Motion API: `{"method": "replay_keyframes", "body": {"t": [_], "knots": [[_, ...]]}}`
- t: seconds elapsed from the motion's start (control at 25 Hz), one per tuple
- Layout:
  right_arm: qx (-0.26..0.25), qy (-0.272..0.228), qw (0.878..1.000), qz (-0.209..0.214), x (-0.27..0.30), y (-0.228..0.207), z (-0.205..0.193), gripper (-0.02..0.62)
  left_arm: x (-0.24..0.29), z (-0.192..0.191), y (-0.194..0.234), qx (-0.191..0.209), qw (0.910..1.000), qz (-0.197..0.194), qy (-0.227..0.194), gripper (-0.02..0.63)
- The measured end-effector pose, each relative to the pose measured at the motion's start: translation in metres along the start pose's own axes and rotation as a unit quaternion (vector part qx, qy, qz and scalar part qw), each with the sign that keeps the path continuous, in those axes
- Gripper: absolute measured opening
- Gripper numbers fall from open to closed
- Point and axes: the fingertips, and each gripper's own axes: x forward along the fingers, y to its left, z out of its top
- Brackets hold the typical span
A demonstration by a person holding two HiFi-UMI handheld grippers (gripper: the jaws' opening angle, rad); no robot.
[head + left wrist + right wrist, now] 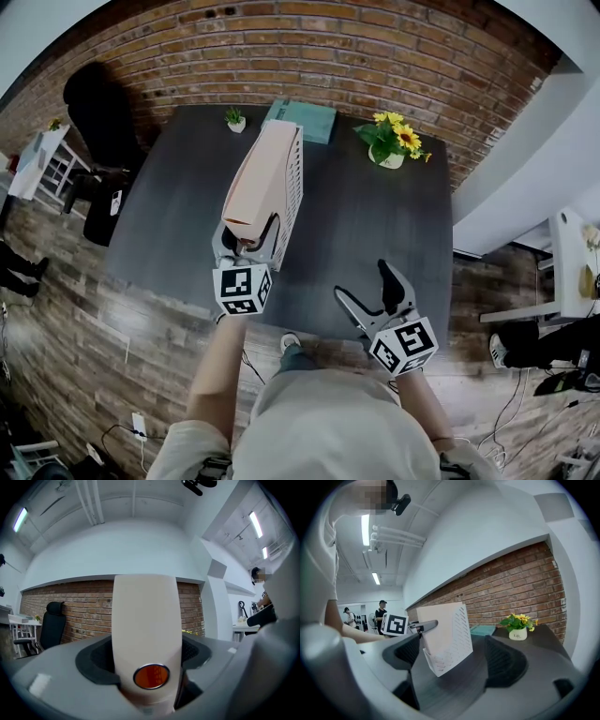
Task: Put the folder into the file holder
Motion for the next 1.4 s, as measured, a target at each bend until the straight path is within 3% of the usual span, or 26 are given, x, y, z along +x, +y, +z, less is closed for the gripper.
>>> {"method": "replay_keyframes", "body": {"t": [0.28, 0.52, 0.6, 0.76, 0.96, 1.24, 1.4], "knots": [[-0.01, 0.004, 0.999, 0.036, -0.009, 0.008, -0.005, 0.408, -0.047, 0.015, -0.013, -0.017, 0.9997, 0.019, 0.003, 0.353], [-0.033, 0.003, 0.996, 0.078, -0.025, 0.022, -0.007, 0.402, -0.1, 0.025, -0.031, -0.057, 0.9972, 0.049, 0.002, 0.353], [-0.037, 0.001, 0.995, 0.089, -0.032, 0.024, -0.008, 0.301, -0.118, 0.025, -0.039, -0.069, 0.9955, 0.064, 0.006, 0.334], [-0.045, 0.004, 0.993, 0.106, -0.051, 0.028, -0.012, 0.206, -0.154, 0.026, -0.057, -0.082, 0.992, 0.096, 0.005, 0.21], [-0.064, 0.001, 0.99, 0.124, -0.081, 0.034, -0.018, 0.121, -0.202, 0.018, -0.089, -0.1, 0.9857, 0.135, 0.01, 0.094], [-0.08, -0.012, 0.986, 0.145, -0.13, 0.045, -0.03, 0.006, -0.259, 0.013, -0.15, -0.097, 0.9836, 0.151, 0.008, 0.021], [-0.084, -0.015, 0.984, 0.157, -0.159, 0.05, -0.038, 0.003, -0.286, 0.012, -0.181, -0.086, 0.9842, 0.155, 0.006, 0.009]]}}
